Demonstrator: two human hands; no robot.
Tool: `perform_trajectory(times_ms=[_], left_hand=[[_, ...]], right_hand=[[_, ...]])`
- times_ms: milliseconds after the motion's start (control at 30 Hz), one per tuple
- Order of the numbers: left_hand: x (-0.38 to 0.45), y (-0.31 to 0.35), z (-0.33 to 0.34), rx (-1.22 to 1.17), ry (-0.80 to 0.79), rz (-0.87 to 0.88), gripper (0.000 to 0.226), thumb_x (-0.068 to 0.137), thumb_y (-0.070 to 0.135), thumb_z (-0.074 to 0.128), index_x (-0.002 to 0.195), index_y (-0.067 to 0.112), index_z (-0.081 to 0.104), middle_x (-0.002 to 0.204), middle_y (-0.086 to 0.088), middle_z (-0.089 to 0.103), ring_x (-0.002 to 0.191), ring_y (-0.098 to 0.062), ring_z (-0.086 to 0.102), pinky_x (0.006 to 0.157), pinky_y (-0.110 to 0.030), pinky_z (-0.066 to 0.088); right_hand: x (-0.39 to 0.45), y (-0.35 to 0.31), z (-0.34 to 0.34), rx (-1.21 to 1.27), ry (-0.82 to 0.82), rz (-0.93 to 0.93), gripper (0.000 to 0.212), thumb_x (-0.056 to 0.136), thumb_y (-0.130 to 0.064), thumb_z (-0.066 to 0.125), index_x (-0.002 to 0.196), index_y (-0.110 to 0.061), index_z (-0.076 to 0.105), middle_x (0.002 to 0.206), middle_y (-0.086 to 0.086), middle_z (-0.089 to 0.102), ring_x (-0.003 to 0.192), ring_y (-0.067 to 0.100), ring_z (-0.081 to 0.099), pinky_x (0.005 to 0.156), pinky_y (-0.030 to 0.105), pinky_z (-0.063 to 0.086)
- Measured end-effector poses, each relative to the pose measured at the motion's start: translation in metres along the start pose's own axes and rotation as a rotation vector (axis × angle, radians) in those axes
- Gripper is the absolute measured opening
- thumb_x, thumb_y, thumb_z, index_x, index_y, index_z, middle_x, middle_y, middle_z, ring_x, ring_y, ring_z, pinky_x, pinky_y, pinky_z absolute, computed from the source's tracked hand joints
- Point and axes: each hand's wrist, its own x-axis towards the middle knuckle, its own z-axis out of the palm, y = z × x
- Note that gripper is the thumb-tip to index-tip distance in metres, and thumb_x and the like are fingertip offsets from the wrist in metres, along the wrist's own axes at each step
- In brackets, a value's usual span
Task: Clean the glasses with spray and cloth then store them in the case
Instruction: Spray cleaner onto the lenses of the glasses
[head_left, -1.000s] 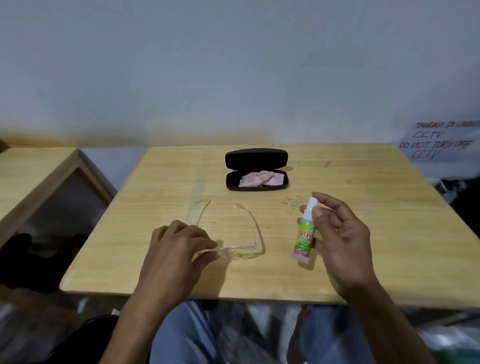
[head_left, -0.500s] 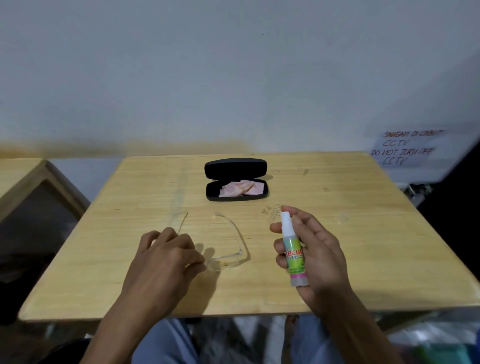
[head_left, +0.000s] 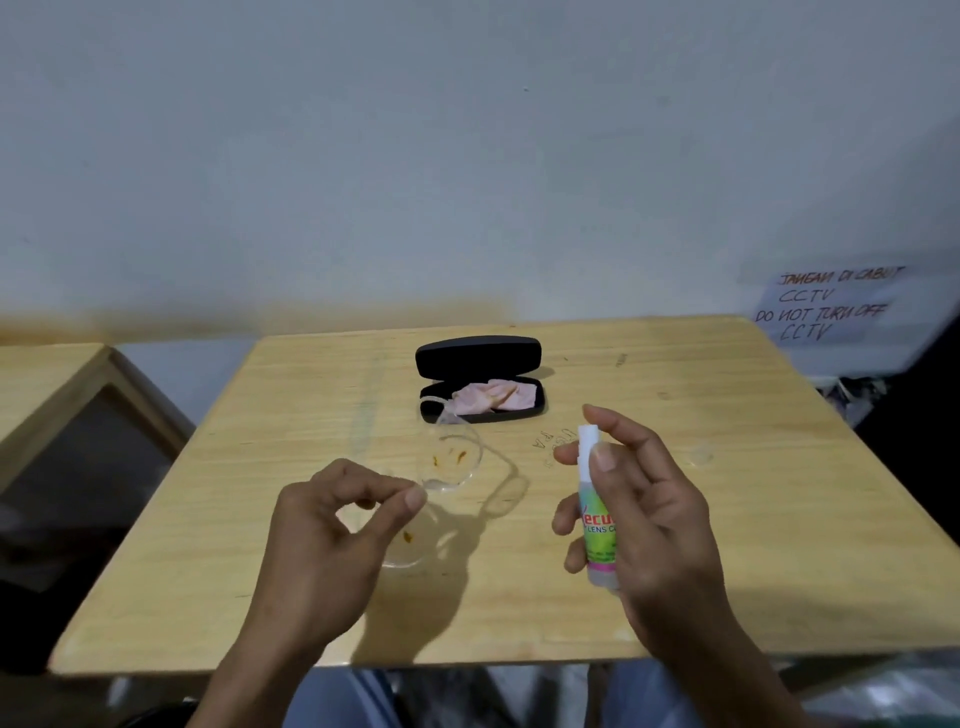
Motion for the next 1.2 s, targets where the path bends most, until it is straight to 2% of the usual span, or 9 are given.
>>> perform_trajectory(times_ms=[100, 200, 333, 400, 467, 567, 833, 1000, 1200], left_hand=[[-0.003, 0.020, 0.002, -0.254, 0.049, -0.071, 0.006, 0.070, 0.025, 0.079, 0.073, 0.020, 0.081, 0.081, -0.003, 0.076, 0.085, -0.026, 0.069, 0.083, -0.038, 0.052], [-0.006, 0.034, 0.007, -0.433, 0.068, -0.134, 0.009, 0.070, 0.020, 0.078, 0.076, 0.014, 0.081, 0.082, -0.005, 0.078, 0.082, -0.014, 0.071, 0.079, -0.025, 0.049], [-0.008, 0.040, 0.013, -0.565, 0.094, -0.199, 0.020, 0.064, 0.023, 0.078, 0.076, 0.007, 0.079, 0.082, -0.007, 0.078, 0.081, -0.009, 0.070, 0.075, -0.018, 0.047], [-0.007, 0.042, 0.017, -0.605, 0.091, -0.221, 0.022, 0.064, 0.023, 0.077, 0.076, 0.005, 0.077, 0.080, -0.008, 0.077, 0.078, -0.008, 0.068, 0.073, -0.016, 0.047], [-0.006, 0.043, 0.019, -0.626, 0.094, -0.229, 0.022, 0.065, 0.022, 0.077, 0.077, 0.003, 0.076, 0.079, -0.009, 0.075, 0.076, -0.009, 0.066, 0.073, -0.018, 0.047], [-0.003, 0.046, 0.021, -0.625, 0.101, -0.226, 0.016, 0.070, 0.018, 0.078, 0.075, 0.004, 0.076, 0.077, -0.008, 0.075, 0.074, -0.008, 0.065, 0.069, -0.015, 0.049], [-0.002, 0.057, 0.020, -0.582, 0.121, -0.189, 0.020, 0.068, 0.024, 0.080, 0.076, 0.006, 0.077, 0.083, -0.012, 0.077, 0.078, -0.013, 0.068, 0.078, -0.026, 0.048], [-0.004, 0.061, 0.017, -0.555, 0.147, -0.165, 0.011, 0.072, 0.020, 0.080, 0.076, 0.010, 0.078, 0.082, -0.006, 0.078, 0.079, -0.008, 0.070, 0.076, -0.022, 0.046], [-0.004, 0.063, 0.018, -0.530, 0.152, -0.164, 0.010, 0.073, 0.021, 0.080, 0.075, 0.012, 0.078, 0.082, -0.005, 0.078, 0.080, -0.007, 0.070, 0.075, -0.019, 0.047]], right_hand=[[-0.003, -0.008, 0.007, -0.122, 0.035, -0.122, 0.022, 0.092, -0.032, 0.060, 0.111, -0.037, 0.069, 0.094, 0.006, 0.070, 0.050, 0.022, 0.054, 0.041, 0.031, 0.043], [-0.007, -0.012, 0.013, -0.287, 0.027, -0.259, 0.026, 0.096, -0.029, 0.060, 0.117, -0.044, 0.066, 0.084, -0.001, 0.064, 0.051, 0.023, 0.057, 0.042, 0.032, 0.045], [-0.010, -0.018, 0.021, -0.560, 0.010, -0.444, 0.039, 0.096, -0.035, 0.055, 0.131, -0.051, 0.054, 0.100, -0.022, 0.066, 0.077, 0.015, 0.070, 0.064, 0.041, 0.059], [-0.009, -0.020, 0.024, -0.671, 0.014, -0.567, 0.041, 0.098, -0.034, 0.052, 0.137, -0.046, 0.049, 0.108, -0.019, 0.066, 0.090, 0.011, 0.072, 0.073, 0.034, 0.060], [-0.006, -0.023, 0.028, -0.761, 0.042, -0.706, 0.041, 0.098, -0.025, 0.054, 0.139, -0.032, 0.052, 0.100, -0.009, 0.067, 0.078, 0.009, 0.069, 0.067, 0.020, 0.053], [-0.001, -0.026, 0.033, -0.808, 0.093, -0.838, 0.035, 0.096, -0.015, 0.058, 0.130, -0.012, 0.061, 0.099, 0.001, 0.066, 0.070, 0.009, 0.064, 0.063, 0.015, 0.047], [0.009, -0.025, 0.050, -0.812, 0.110, -0.873, 0.029, 0.094, -0.012, 0.060, 0.122, -0.007, 0.067, 0.102, 0.004, 0.070, 0.085, -0.001, 0.058, 0.080, 0.001, 0.039], [0.009, -0.024, 0.051, -0.793, 0.123, -0.916, 0.029, 0.094, -0.011, 0.060, 0.122, -0.009, 0.066, 0.101, 0.006, 0.072, 0.085, 0.009, 0.065, 0.070, 0.013, 0.049], [0.009, -0.029, 0.051, -0.786, 0.160, -0.977, 0.027, 0.095, -0.013, 0.058, 0.122, -0.012, 0.063, 0.091, 0.012, 0.072, 0.072, 0.019, 0.064, 0.061, 0.027, 0.049]])
